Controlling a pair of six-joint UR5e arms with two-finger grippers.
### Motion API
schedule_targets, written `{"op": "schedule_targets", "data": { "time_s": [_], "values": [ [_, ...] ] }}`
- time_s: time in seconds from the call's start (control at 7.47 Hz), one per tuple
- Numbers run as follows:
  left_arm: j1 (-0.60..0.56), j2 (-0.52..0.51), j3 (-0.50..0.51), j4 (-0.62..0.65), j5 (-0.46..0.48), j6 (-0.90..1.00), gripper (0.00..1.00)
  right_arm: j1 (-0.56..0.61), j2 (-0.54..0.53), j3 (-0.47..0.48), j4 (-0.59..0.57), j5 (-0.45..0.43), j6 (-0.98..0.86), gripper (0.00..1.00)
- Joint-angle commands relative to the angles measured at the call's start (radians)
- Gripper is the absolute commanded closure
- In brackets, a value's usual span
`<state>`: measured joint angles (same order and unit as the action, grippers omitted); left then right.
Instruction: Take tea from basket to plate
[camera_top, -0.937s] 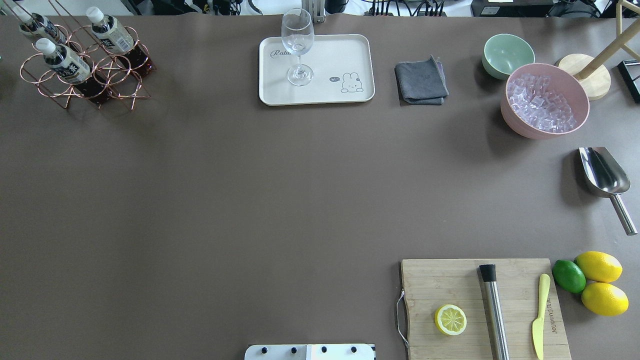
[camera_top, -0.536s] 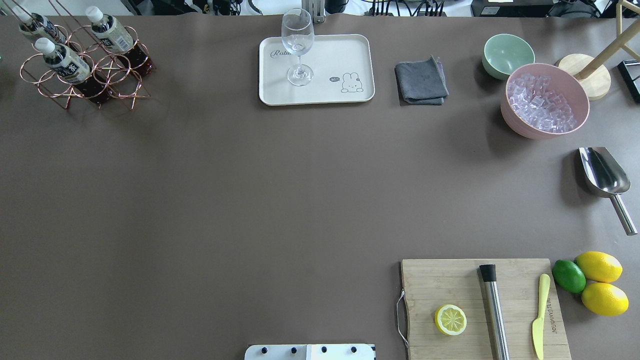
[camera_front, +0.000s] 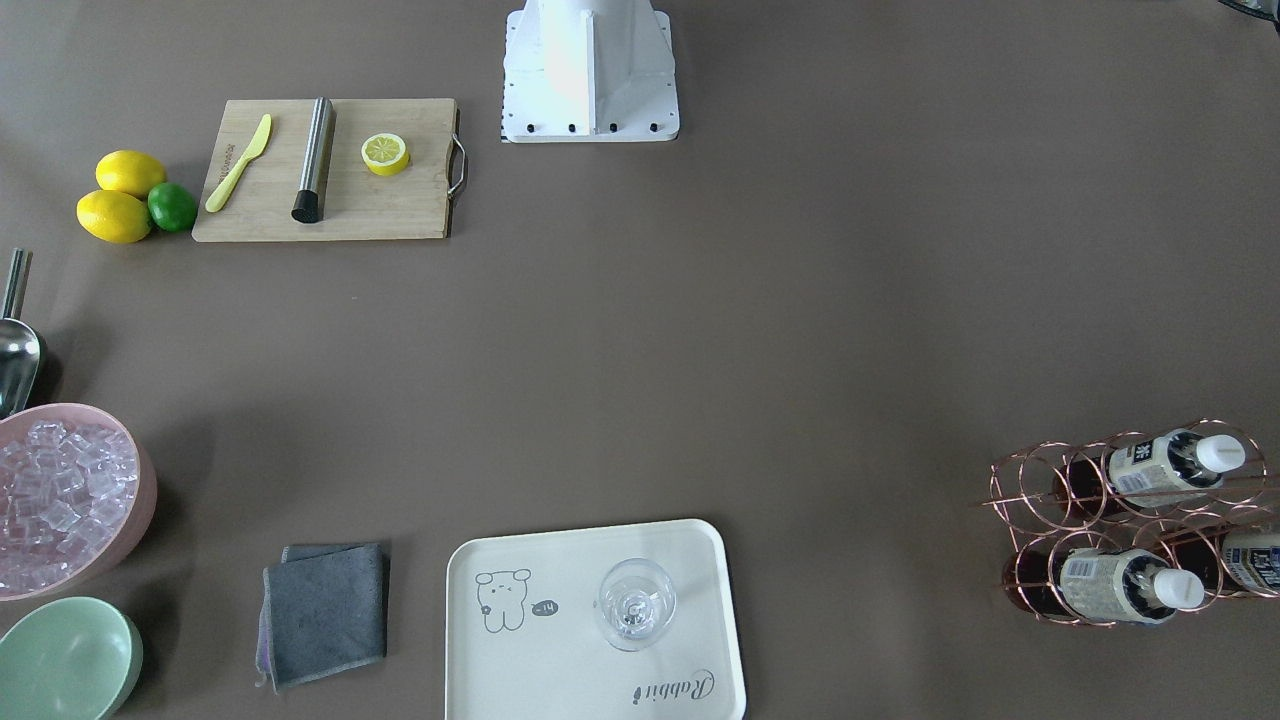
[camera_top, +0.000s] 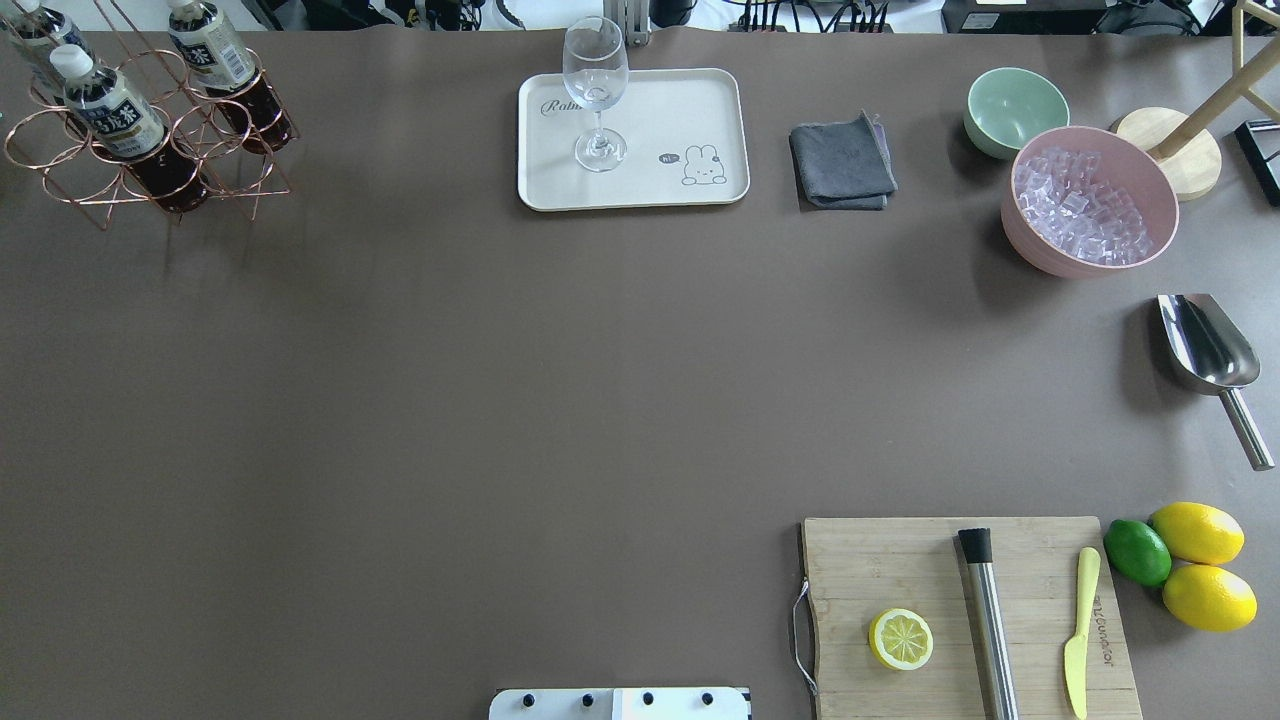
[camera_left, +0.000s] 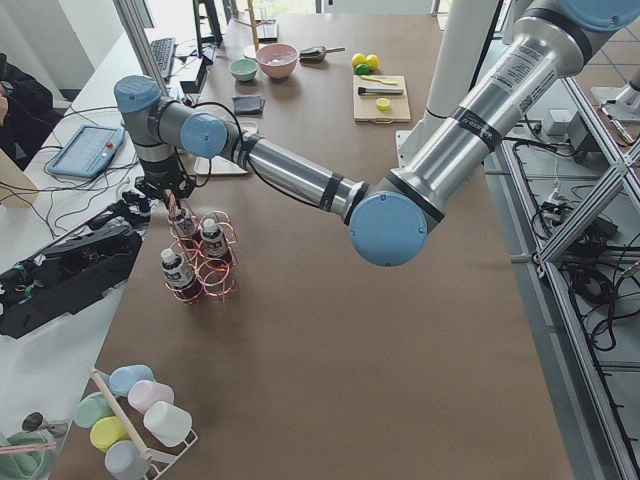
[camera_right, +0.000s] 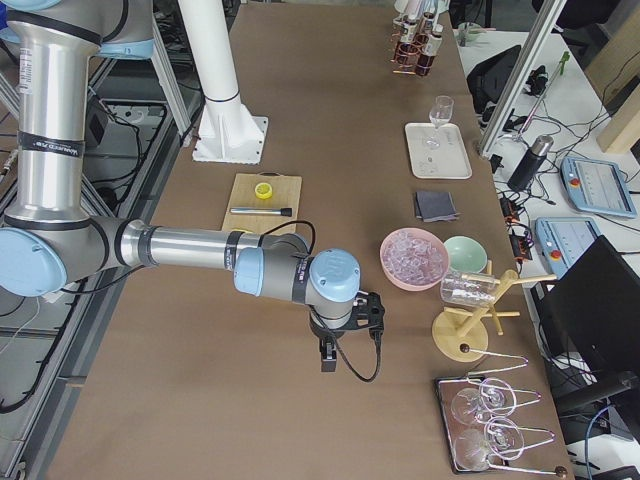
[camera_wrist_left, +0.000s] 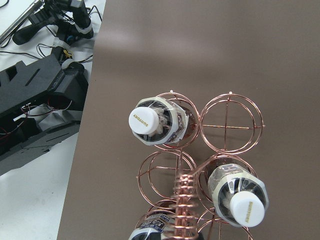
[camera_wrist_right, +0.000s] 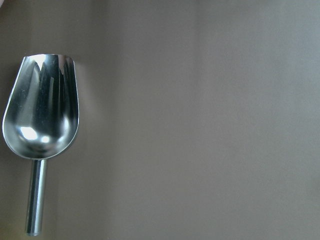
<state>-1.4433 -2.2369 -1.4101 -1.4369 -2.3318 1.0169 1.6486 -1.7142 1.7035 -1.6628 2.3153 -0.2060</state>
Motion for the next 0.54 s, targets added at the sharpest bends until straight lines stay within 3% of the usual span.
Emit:
{"op": "schedule_targets", "data": {
  "time_s": [0.0, 0.13, 0.4],
  "values": [
    [-0.008, 0.051, -0.301, 0.201, 0.002, -0.003, 1.00, 0.000, -0.001, -0.001, 0.000, -0.001, 0.000, 0.01],
    [0.000, 0.043, -0.376, 0.261, 0.000, -0.012, 1.00, -0.001, 0.001, -0.001, 0.000, -0.001, -0.001, 0.01],
    [0.043, 0.036, -0.412, 0.263, -0.001, -0.014, 1.00, -0.001, 0.002, -0.024, 0.001, -0.001, 0.004, 0.01]
  ]
}}
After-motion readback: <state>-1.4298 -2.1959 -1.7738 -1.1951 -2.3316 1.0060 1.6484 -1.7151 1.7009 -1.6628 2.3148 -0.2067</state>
